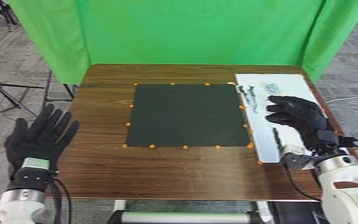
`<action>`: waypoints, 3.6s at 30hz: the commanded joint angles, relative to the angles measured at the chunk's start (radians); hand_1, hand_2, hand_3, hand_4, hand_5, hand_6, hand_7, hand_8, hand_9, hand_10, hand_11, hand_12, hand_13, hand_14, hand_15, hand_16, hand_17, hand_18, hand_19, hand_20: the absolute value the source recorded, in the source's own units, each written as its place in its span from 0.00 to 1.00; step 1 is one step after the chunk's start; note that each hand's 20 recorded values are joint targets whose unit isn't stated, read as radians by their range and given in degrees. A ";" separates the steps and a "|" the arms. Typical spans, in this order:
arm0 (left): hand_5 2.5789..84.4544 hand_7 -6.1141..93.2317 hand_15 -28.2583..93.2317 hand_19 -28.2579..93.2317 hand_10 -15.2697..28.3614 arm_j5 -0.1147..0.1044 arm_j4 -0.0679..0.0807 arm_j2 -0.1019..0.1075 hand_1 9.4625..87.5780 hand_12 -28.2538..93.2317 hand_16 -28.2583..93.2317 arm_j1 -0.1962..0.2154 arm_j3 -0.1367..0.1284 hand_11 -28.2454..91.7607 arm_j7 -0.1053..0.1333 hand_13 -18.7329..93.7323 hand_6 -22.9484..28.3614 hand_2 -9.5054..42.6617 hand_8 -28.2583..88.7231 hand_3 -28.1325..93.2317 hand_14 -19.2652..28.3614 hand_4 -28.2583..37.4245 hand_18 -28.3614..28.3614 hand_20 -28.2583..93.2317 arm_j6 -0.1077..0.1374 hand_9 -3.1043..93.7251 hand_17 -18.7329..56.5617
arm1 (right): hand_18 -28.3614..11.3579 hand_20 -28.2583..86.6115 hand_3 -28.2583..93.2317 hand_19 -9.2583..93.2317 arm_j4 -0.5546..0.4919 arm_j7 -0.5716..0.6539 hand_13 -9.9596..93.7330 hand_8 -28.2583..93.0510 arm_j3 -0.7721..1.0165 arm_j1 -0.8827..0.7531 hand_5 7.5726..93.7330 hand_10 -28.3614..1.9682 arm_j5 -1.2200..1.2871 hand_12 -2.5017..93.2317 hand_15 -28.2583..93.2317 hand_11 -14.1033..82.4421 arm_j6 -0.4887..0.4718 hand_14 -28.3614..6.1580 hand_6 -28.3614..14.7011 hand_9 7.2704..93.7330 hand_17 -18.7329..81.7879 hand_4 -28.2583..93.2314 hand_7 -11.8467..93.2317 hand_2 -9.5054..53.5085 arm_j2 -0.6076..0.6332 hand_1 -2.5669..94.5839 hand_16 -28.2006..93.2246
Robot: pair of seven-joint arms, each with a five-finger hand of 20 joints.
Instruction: Arrange flowers
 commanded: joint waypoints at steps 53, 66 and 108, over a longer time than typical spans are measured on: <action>0.50 0.26 0.58 0.56 0.69 -0.049 -0.018 -0.004 0.22 0.34 0.17 0.048 -0.019 0.43 0.024 0.44 0.59 0.47 0.16 0.84 0.73 0.00 0.75 0.30 -0.002 0.46 0.23 | 0.14 0.61 0.82 1.00 0.124 0.631 0.75 0.37 -0.391 0.150 0.70 0.54 -1.225 0.53 0.74 0.53 -0.472 0.44 0.61 0.78 0.59 0.00 0.54 0.00 0.081 0.53 0.51; 0.50 0.26 0.58 0.56 0.69 -0.056 -0.021 -0.003 0.23 0.34 0.17 0.052 -0.015 0.43 0.028 0.44 0.59 0.48 0.16 0.85 0.73 0.00 0.75 0.31 0.001 0.46 0.23 | 0.20 0.59 0.88 1.00 0.126 0.562 0.92 0.37 -0.393 0.085 0.72 0.74 -1.243 0.54 0.55 0.30 0.016 0.69 0.63 0.98 0.70 0.17 0.63 0.00 0.105 0.51 0.60; 0.50 0.24 0.58 0.56 0.68 -0.045 -0.012 0.052 0.22 0.34 0.17 0.013 0.003 0.43 0.006 0.44 0.58 0.46 0.15 0.84 0.73 0.00 0.75 0.31 0.109 0.47 0.23 | 0.15 0.61 0.89 1.00 0.348 0.628 0.91 0.39 -1.021 0.775 0.71 0.69 -1.084 0.58 0.61 0.35 -0.318 0.61 0.58 0.98 0.70 0.24 0.66 0.00 -0.186 0.47 0.60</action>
